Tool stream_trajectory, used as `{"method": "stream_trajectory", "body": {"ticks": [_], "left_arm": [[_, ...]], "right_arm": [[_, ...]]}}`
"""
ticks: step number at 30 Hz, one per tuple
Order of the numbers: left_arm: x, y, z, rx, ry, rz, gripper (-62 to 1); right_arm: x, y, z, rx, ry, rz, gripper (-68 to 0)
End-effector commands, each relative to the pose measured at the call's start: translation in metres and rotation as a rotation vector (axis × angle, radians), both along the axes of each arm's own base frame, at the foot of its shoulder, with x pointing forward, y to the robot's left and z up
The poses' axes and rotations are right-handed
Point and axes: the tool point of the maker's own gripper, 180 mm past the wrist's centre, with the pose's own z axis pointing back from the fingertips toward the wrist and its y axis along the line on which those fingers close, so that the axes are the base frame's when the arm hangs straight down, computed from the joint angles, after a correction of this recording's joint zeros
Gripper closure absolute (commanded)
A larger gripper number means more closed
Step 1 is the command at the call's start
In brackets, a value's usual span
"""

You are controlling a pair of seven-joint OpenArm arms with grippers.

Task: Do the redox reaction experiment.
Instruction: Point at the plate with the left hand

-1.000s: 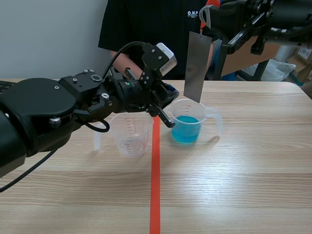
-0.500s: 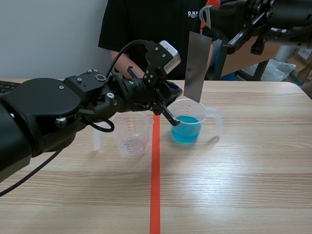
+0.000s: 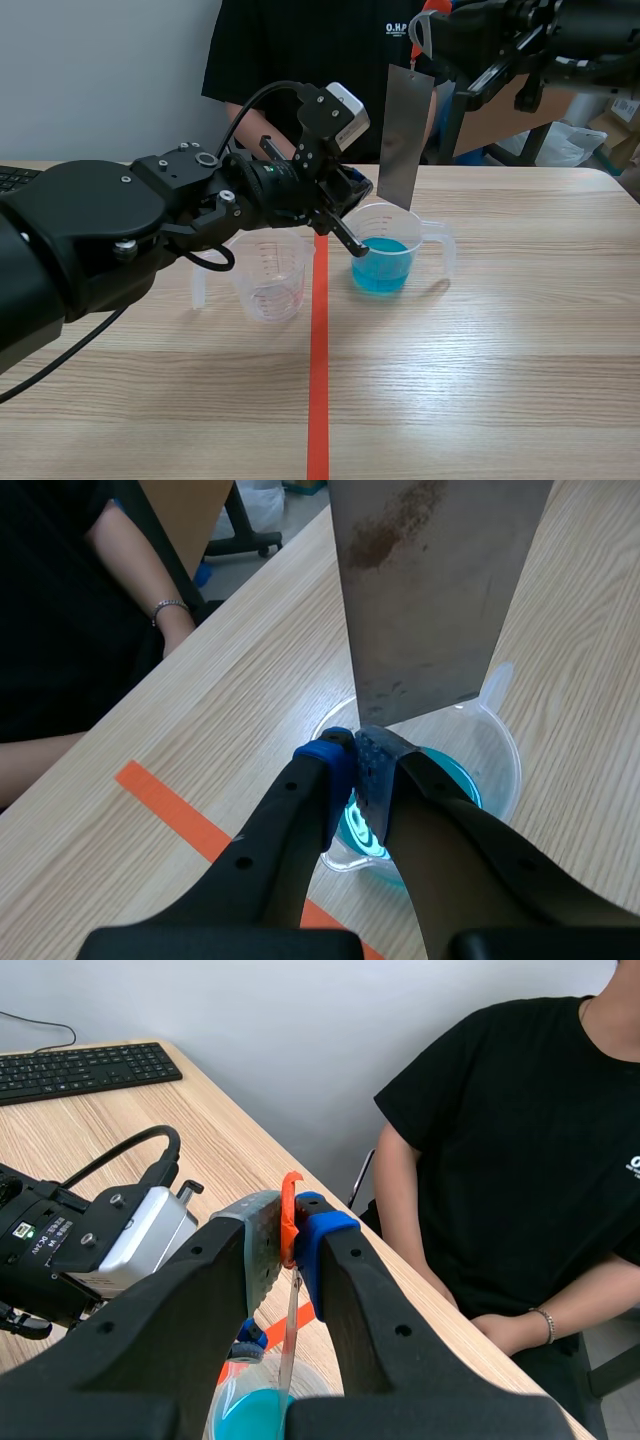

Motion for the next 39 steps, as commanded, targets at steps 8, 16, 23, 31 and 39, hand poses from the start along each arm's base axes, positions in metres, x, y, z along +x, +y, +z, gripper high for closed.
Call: {"method": "stream_trajectory", "body": {"ticks": [8, 16, 23, 31, 39], "left_arm": [[0.003, 0.008, 0.009, -0.028, -0.033, 0.005, -3.4], [-0.001, 0.042, 0.009, -0.017, -0.024, 0.035, -3.4], [-0.023, 0.094, 0.026, -0.022, -0.040, 0.073, -3.4], [-0.069, 0.158, 0.024, 0.054, -0.030, 0.129, -3.4], [-0.126, 0.230, -0.001, 0.159, 0.071, 0.291, -3.4]], "right_arm": [[-0.001, 0.002, 0.019, 0.014, -0.054, 0.014, -1.5], [0.000, 0.002, 0.018, 0.012, -0.054, 0.013, -1.5], [0.000, 0.002, 0.018, 0.010, -0.053, 0.013, -1.5], [0.000, 0.002, 0.018, 0.011, -0.053, 0.013, -1.5], [-0.003, 0.002, 0.014, 0.017, -0.043, 0.015, -1.5]]}}
